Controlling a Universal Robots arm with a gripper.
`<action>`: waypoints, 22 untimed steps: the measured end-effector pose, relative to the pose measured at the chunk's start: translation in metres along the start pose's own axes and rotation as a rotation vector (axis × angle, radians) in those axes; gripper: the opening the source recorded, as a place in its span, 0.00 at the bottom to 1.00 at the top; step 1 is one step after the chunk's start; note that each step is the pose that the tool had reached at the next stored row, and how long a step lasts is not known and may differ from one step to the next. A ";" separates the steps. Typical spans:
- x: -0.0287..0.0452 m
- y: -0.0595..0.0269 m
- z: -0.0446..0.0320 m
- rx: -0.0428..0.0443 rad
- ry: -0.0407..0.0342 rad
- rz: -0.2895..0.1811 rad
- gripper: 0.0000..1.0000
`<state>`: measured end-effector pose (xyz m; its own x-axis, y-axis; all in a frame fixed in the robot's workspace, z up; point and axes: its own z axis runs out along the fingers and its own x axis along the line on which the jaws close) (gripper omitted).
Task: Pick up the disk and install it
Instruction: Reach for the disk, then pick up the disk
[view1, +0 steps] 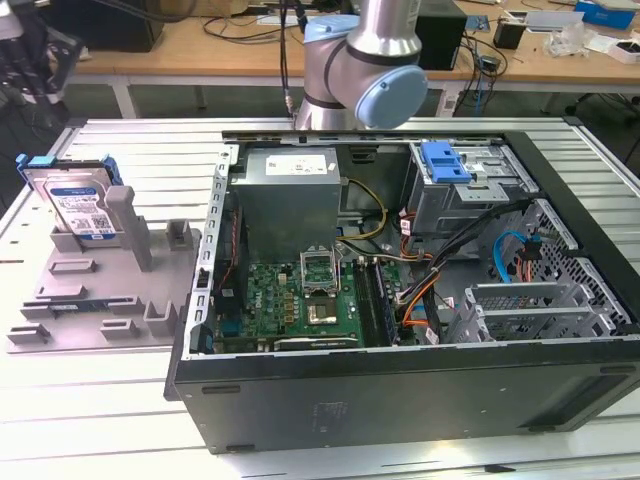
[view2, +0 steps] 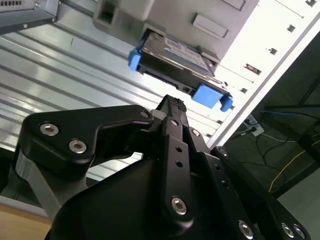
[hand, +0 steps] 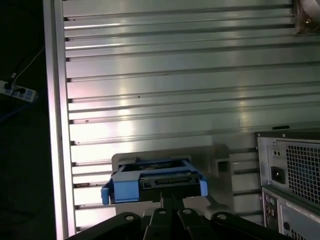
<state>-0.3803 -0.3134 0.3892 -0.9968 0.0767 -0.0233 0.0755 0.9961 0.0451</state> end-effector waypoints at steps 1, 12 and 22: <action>0.0045 0.0005 0.0001 0.0000 0.0000 0.000 0.11; 0.0108 0.0014 0.0001 0.0028 -0.0001 0.000 0.11; 0.0108 0.0014 0.0001 0.0035 -0.0001 0.000 0.11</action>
<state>-0.3909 -0.3112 0.3889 -0.9968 0.0766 -0.0234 0.0756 0.9963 0.0415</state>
